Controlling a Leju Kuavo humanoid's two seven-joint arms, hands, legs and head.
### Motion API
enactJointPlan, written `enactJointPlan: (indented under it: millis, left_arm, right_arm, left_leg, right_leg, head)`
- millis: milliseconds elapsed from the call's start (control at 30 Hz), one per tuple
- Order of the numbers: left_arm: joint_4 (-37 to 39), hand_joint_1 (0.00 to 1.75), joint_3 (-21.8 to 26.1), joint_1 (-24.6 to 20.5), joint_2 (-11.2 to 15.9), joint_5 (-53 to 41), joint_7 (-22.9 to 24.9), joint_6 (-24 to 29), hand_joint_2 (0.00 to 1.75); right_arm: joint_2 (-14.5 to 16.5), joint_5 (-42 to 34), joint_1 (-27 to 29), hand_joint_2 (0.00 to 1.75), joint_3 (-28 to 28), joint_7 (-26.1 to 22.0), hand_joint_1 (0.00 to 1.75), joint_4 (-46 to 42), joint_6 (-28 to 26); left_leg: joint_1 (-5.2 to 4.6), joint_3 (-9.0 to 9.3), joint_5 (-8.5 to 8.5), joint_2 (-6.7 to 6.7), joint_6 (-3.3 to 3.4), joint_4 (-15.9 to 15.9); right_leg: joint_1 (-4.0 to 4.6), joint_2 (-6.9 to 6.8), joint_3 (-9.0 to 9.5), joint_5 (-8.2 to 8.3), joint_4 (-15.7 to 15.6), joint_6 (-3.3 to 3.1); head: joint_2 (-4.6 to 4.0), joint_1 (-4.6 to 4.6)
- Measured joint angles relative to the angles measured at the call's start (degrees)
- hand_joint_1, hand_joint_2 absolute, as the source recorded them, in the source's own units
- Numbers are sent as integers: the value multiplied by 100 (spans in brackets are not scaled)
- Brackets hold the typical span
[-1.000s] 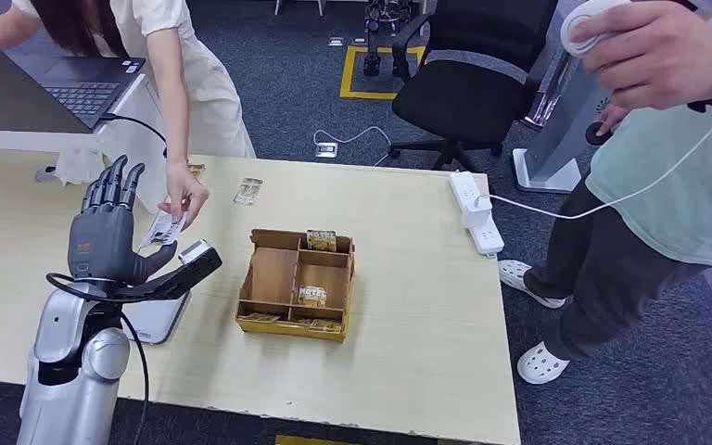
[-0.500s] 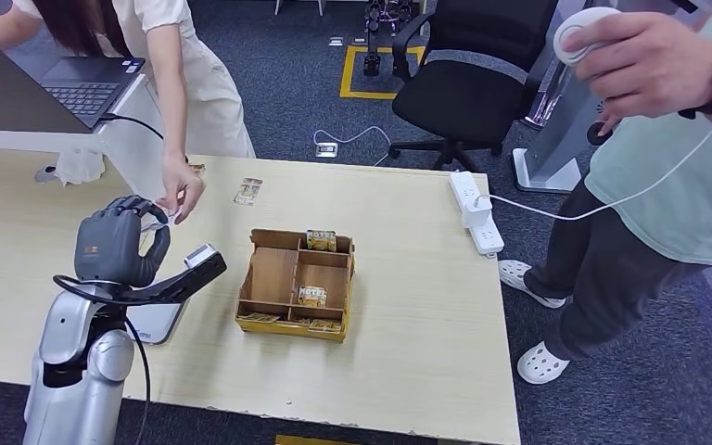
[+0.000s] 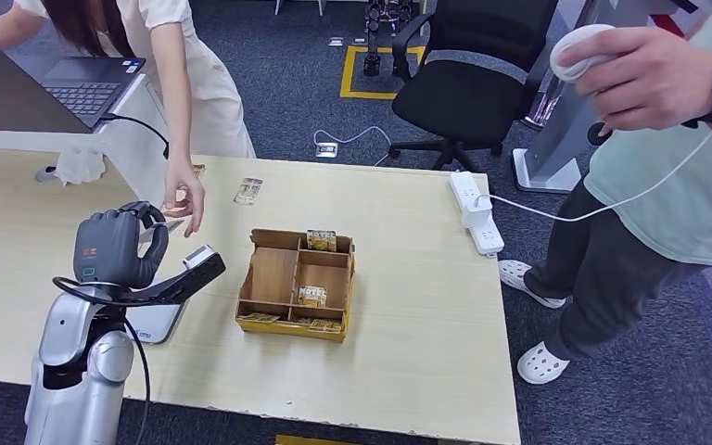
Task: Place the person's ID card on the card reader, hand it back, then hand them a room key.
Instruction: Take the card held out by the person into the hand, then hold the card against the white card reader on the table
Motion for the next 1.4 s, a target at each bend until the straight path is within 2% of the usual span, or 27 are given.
enactJointPlan:
  millis: [233, 500, 667, 900, 1400]
  left_arm:
    - [0, 175, 30, 18, -34, -72, 21, -40, 175]
    - [2, 175, 90, 101, -7, -602, 102, -260, 175]
    - [62, 175, 90, 353, 120, -1118, 146, -273, 175]
    - [190, 175, 90, 715, 233, -1387, 125, -184, 175]
    - [362, 175, 39, 1147, 353, -1459, 3, -398, 175]
  right_arm:
    - [0, -20, 1, 0, 0, 19, 0, -3, 18]
    - [8, -113, 11, 0, 0, 125, 0, -101, 111]
    - [9, -114, 10, 0, 0, 126, 0, -111, 119]
    - [9, -116, 10, 0, 8, 137, 0, -135, 122]
    - [9, -74, 6, 0, 13, 98, 0, -144, 122]
  left_leg:
    - [0, 0, 0, 0, 0, 0]
    - [0, 0, 0, 0, 0, 0]
    - [0, 0, 0, 1, 0, -1]
    - [0, -2, 0, 0, 0, -1]
    - [0, -2, 0, 0, 0, -1]
  right_leg:
    - [0, 0, 0, 0, 0, 0]
    - [0, 0, 0, 0, 0, 0]
    - [0, 1, -1, -1, 0, 0]
    - [0, 0, -2, -2, 0, 0]
    - [0, 0, -2, -2, 0, 1]
  head:
    - [0, 1]
    - [0, 2]
    - [0, 1]
    - [0, 1]
    - [0, 1]
